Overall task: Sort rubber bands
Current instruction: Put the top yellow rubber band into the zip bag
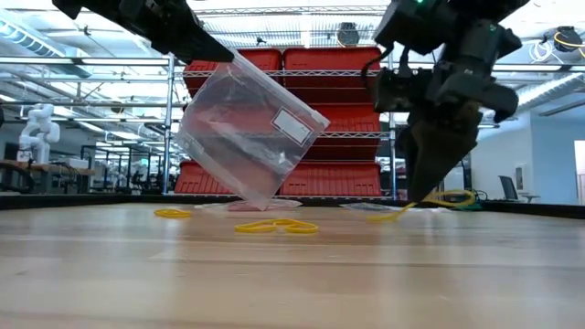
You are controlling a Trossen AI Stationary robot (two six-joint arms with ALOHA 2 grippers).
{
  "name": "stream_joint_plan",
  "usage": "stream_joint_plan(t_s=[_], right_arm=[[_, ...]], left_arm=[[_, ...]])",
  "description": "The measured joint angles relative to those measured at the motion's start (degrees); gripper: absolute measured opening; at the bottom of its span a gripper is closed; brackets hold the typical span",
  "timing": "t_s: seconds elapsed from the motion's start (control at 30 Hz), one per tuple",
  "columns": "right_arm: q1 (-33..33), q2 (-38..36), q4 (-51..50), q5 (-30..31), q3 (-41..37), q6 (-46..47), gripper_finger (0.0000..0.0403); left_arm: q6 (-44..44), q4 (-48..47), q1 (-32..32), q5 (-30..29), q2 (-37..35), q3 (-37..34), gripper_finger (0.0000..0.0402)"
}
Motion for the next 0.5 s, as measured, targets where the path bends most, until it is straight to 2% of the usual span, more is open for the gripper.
stream_joint_plan(t_s=[0.07, 0.13, 0.23, 0.3, 0.4, 0.5], right_arm=[[1.1, 0.0, -0.1, -0.4, 0.0, 1.8, 0.0000], [2.0, 0.0, -0.1, 2.7, 0.0, 0.7, 0.0000], [2.5, 0.0, 0.0, 11.4, 0.0, -6.8, 0.0000], [2.2, 0.0, 1.4, 14.0, 0.0, -13.7, 0.0000], [0.6, 0.2, 4.2, 14.1, 0.0, -20.7, 0.0000], [-1.5, 1.3, 5.6, 14.3, 0.0, -22.7, 0.0004]], left_arm=[[0.0, 0.0, 0.0, 0.0, 0.0, 0.0, 0.0001], [0.0, 0.0, 0.0, 0.0, 0.1, 0.0, 0.0001], [0.0, 0.0, 0.0, 0.1, 0.4, 0.0, 0.0001], [0.1, 0.0, 0.0, 0.3, 0.8, 0.0, 0.0001], [1.0, 0.1, 0.0, 0.3, 1.0, 0.0, 0.0001], [1.0, 0.1, 0.0, 0.3, 1.0, 0.0, 0.0001]])
